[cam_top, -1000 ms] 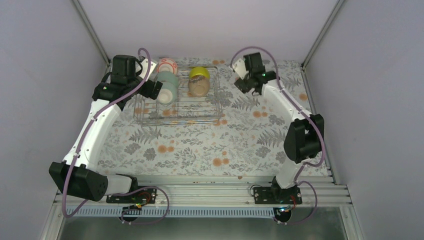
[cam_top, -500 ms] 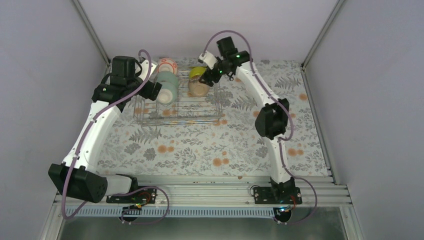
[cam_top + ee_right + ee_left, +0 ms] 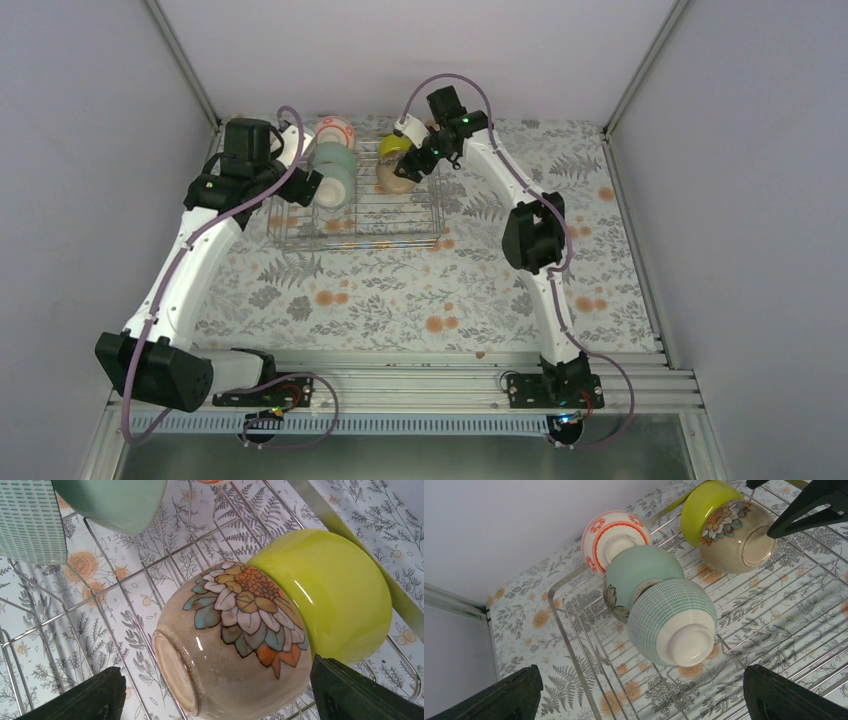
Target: Unload the bowls from the dish rack
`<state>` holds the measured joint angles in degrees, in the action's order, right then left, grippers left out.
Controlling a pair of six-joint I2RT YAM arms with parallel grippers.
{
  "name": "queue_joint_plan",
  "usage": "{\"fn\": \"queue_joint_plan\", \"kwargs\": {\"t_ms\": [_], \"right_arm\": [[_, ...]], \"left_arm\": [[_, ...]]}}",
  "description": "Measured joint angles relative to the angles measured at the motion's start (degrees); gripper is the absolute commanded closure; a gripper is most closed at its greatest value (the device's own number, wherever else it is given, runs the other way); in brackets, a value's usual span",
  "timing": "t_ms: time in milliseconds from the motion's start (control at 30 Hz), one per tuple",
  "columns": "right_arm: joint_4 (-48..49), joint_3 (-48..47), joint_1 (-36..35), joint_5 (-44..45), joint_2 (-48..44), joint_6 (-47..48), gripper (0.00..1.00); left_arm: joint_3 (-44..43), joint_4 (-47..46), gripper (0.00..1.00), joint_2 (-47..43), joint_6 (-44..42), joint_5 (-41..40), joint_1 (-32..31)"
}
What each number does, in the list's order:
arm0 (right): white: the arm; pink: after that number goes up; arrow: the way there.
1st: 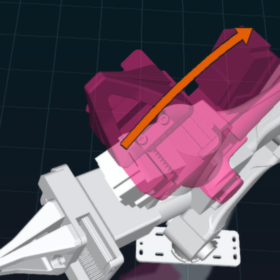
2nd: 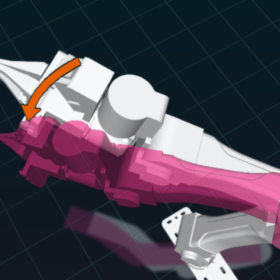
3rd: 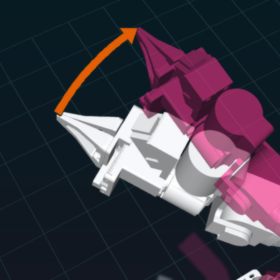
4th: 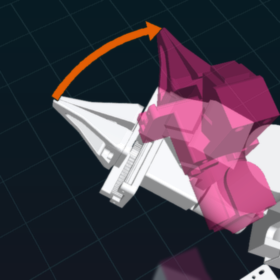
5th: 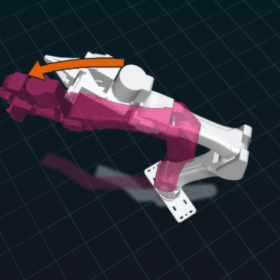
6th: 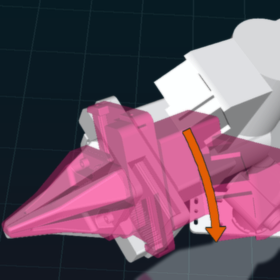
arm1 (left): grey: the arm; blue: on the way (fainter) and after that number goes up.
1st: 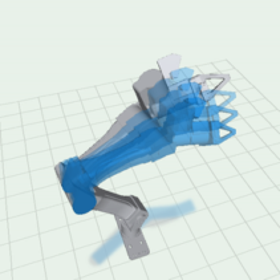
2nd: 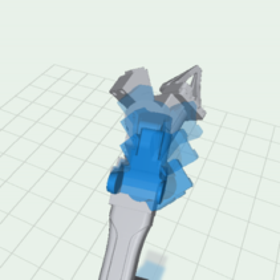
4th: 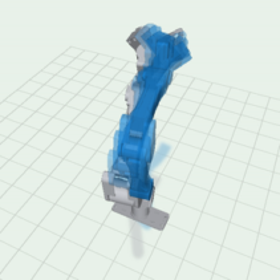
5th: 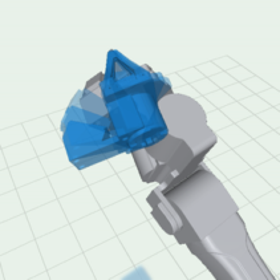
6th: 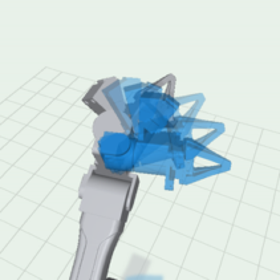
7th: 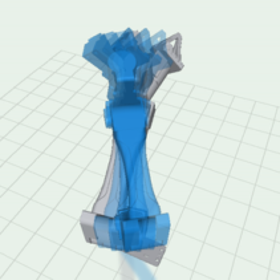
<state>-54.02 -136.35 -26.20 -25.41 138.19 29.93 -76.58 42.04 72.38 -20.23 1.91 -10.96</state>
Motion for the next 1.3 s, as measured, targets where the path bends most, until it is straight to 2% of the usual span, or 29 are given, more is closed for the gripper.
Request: {"fn": "queue_joint_plan", "kwargs": {"t_ms": [67, 567, 900, 1300], "right_arm": [[0.68, 0.00, 0.00, -0.11, 0.22, 0.00, 0.06], [2.23, 0.00, 0.85, -1.09, 4.33, 0.00, 0.02], [1.60, 0.00, 1.49, -4.61, 4.44, 0.17, 0.14], [-0.04, 3.06, 1.55, -7.41, 2.47, 0.55, 0.17]], "left_arm": [[0.00, -0.02, 0.00, 0.24, 0.11, 0.00, 0.00], [0.00, -0.31, 0.00, 1.60, 0.37, 0.04, 0.22], [0.09, -0.39, 0.00, 1.60, 0.39, 0.07, 0.24], [0.35, -0.39, 0.00, 1.60, 1.38, 0.28, 0.24]]}}
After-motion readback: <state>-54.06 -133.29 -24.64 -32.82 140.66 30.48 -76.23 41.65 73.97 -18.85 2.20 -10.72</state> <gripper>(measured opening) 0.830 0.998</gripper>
